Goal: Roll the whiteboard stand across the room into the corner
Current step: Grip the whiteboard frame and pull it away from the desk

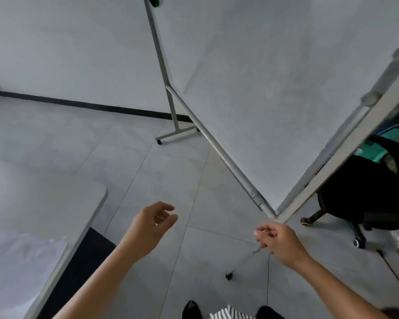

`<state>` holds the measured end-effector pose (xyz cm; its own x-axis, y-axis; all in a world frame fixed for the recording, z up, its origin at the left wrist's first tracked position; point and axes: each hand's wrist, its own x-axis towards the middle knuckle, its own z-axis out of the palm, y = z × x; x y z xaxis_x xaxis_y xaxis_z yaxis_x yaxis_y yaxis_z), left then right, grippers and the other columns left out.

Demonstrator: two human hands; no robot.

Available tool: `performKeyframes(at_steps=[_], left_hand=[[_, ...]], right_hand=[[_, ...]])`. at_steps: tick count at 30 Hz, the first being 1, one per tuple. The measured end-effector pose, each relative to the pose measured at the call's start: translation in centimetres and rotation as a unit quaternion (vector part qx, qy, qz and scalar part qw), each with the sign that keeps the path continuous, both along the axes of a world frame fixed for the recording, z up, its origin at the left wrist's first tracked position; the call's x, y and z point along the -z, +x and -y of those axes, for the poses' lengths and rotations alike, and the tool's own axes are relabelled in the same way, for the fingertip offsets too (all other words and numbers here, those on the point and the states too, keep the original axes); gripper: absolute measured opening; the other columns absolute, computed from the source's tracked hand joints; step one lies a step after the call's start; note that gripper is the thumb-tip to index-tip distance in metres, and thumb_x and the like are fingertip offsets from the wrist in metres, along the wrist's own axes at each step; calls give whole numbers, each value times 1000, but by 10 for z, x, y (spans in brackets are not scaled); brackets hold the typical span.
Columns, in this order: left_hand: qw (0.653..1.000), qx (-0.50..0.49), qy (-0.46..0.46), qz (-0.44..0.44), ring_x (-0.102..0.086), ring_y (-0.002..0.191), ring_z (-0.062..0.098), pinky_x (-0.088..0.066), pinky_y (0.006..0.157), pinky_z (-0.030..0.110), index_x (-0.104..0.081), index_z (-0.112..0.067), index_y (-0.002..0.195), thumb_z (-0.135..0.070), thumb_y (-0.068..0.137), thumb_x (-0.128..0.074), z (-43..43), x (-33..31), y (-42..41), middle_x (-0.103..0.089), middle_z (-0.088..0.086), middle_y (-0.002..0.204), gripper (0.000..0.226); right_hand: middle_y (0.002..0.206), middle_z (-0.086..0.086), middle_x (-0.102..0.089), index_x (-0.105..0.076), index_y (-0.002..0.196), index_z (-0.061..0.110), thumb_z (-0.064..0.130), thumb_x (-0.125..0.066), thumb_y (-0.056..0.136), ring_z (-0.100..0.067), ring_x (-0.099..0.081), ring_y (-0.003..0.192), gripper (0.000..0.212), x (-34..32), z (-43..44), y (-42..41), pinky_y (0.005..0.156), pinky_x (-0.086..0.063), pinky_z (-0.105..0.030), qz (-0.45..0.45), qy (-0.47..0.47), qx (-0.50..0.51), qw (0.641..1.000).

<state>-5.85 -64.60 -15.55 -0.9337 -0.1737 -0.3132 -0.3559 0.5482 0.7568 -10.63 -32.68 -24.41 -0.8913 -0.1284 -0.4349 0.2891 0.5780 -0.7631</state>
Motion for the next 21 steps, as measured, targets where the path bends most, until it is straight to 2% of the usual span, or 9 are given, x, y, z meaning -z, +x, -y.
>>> performKeyframes(at_steps=[3, 7, 11, 14, 16, 19, 21], left_hand=[[997, -56, 20, 48, -69, 82, 18, -57, 80, 41, -67, -25, 102, -35, 82, -68, 63, 21, 22, -72, 1, 85, 23], [990, -116, 51, 61, -70, 80, 19, -58, 78, 44, -67, -31, 97, -42, 76, -66, 114, 46, 19, -73, 3, 84, 24], [982, -161, 72, 62, -71, 75, 18, -56, 72, 41, -68, -36, 89, -47, 70, -66, 143, 65, -18, -74, 3, 79, 22], [974, -203, 83, 53, -69, 72, 21, -52, 65, 37, -69, -38, 83, -55, 61, -63, 173, 71, -68, -73, 8, 76, 29], [969, -230, 83, 41, -65, 68, 23, -49, 62, 36, -68, -31, 84, -49, 64, -66, 195, 68, -109, -71, 14, 74, 27], [960, -263, 89, 32, -61, 68, 29, -46, 60, 33, -66, -19, 84, -27, 74, -69, 223, 52, -172, -69, 14, 69, 13], [957, -271, 97, 21, -63, 68, 32, -48, 62, 36, -67, -18, 85, -27, 73, -69, 241, 40, -212, -70, 13, 66, 15]], right_hand=[[80, -8, -74, -68, 89, 15, 20, -68, 85, -15, -71, 66, 7, -2, 46, -2, 55, -49, -28, 19, -44, 31, 998], [79, -9, -74, -68, 90, 11, 16, -67, 85, -19, -71, 67, 7, -1, 95, -32, 53, -49, -29, 28, -60, 43, 997], [78, -12, -74, -67, 91, 9, 14, -66, 86, -14, -71, 62, 7, 5, 128, -91, 50, -49, -26, 27, -55, 34, 998], [79, -9, -74, -67, 92, 10, 14, -66, 86, -16, -71, 65, 7, 12, 157, -156, 54, -50, -29, 20, -55, 27, 998], [79, -9, -74, -67, 93, 8, 13, -65, 87, -18, -71, 66, 8, 15, 184, -210, 55, -50, -30, 7, -62, 21, 998], [79, -10, -74, -66, 94, 9, 11, -63, 88, -12, -70, 64, 7, 4, 230, -289, 55, -49, -28, -14, -72, 9, 997], [79, -6, -74, -66, 93, 14, 14, -63, 88, -15, -71, 68, 6, -9, 262, -339, 57, -51, -29, -31, -88, -5, 996]])
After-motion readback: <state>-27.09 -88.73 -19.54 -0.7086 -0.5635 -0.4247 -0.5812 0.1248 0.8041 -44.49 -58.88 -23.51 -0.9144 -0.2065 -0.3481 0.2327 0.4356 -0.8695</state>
